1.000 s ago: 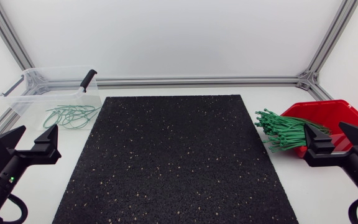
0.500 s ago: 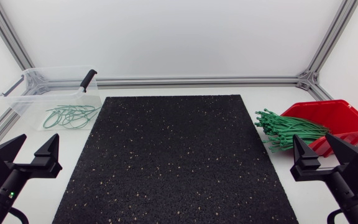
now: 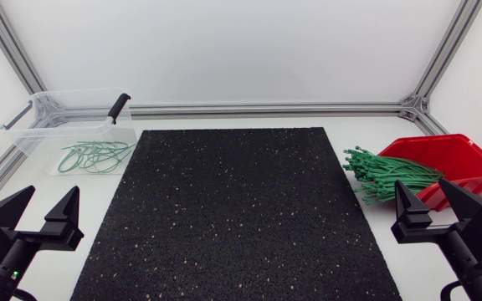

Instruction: Take a green cable tie from the red box, thread the tail through the head to close it, then place it in the transparent bin on the left.

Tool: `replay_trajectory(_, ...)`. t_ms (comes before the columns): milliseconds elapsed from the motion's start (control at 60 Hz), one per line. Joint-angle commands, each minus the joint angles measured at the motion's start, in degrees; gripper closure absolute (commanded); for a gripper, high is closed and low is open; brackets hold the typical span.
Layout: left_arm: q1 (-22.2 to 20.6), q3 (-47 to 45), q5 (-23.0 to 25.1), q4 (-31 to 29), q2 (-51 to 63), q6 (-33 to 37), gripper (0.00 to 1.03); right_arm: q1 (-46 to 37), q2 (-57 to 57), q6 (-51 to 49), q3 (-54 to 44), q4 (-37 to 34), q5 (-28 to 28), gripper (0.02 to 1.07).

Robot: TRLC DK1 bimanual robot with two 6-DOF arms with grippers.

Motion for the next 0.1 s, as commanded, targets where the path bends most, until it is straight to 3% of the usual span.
replay_trajectory(0,-0.30,-2.39,-0.36,-0.62,-0.51,-0.03,0.04,0.40,-0.32,1.26,-1.28,0.84,-0.05,0.07)
replay_trajectory(83,-0.30,-2.39,-0.36,-0.62,-0.51,-0.03,0.04,0.40,-0.32,1.26,-1.28,0.84,-0.05,0.07)
